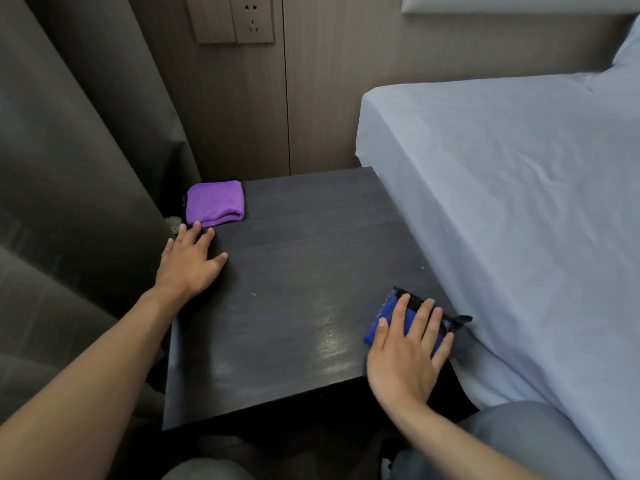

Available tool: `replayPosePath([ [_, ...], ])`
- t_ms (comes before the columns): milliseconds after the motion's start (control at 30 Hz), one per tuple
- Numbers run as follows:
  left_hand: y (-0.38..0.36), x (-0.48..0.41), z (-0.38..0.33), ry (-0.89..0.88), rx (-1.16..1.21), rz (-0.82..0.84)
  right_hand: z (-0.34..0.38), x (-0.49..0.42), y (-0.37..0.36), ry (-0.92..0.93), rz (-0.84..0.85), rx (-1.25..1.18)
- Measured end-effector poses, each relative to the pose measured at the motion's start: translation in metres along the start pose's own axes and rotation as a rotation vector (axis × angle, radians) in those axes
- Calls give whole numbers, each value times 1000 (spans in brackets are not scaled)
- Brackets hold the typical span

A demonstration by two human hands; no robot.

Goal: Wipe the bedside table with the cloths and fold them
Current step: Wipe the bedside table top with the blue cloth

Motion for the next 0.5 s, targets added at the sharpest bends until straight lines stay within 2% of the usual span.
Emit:
replayPosePath([
  [133, 0, 0, -2, 18, 29, 40, 40, 34, -4, -39, 52, -50],
  [500, -7, 3, -1, 33, 106, 101, 117, 97, -12, 97, 131, -134],
])
Point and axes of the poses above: each hand's wrist, its own x-axis away from the middle knuckle, its own y-axis out of the back of the hand, z = x × y, the point moved 7 cm from there along -x, towards the middle knuckle, and after that the axes turned 1 degree about -z, right-handed, at the moved point
